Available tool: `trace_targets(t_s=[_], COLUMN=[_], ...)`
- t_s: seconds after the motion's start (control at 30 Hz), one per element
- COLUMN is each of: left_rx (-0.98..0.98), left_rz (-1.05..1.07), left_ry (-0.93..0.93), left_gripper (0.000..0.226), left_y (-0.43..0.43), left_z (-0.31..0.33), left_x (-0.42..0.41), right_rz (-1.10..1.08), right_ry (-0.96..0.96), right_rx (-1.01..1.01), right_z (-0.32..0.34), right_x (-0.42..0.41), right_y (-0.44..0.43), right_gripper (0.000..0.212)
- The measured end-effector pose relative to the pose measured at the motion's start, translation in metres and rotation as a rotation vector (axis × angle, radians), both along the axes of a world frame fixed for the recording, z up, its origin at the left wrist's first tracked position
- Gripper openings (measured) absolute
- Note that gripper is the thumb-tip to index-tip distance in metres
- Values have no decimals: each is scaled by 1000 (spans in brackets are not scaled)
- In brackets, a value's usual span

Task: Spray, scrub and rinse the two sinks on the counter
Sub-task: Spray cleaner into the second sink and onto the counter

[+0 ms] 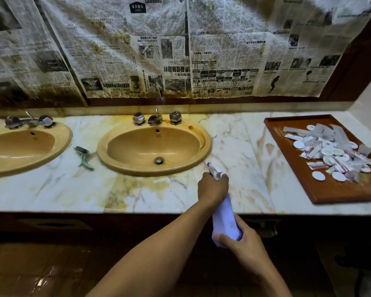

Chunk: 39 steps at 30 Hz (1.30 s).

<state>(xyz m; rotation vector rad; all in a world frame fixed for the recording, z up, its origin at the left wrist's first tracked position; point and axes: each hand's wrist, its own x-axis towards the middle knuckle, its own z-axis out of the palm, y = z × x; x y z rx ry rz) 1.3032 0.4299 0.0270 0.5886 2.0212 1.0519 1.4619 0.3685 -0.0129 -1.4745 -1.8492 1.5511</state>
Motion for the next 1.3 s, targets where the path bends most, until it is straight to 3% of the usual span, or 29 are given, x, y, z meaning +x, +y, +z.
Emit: trace_targets(t_s=[0.17,0.3,0.47,0.67,0.77,0.9,1.1,1.3], left_rx=[36,77,74,12,28,26,-17,58], left_rz=[13,3,-45,-67,-91,-75,-90,-112], left_ry=[-2,-121,-203,-81,-146,-177,-32,-190], left_gripper=[29,44,32,22,26,48,30,39], left_y=[3,8,15,15,16,17,14,11], left_z=[3,5,6,9,5,6,4,5], left_x=[4,6,3,-8,-11,-20,-37,-40], right_rz=[-22,-44,-57,-93,-115,-146,-150,-189], right_ry=[16,29,36,-8,-14,-30,-49,-50], right_rx=[-19,-17,-15,-6,14,3,-3,23], right_z=[-3,-4,0,3,4,9,7,11], right_x=[1,2,1,-11,-19,-30,-45,-50], right_y=[5,10,11,5,2,0,-5,-11], right_gripper=[101,108,106,91,86,84,90,86])
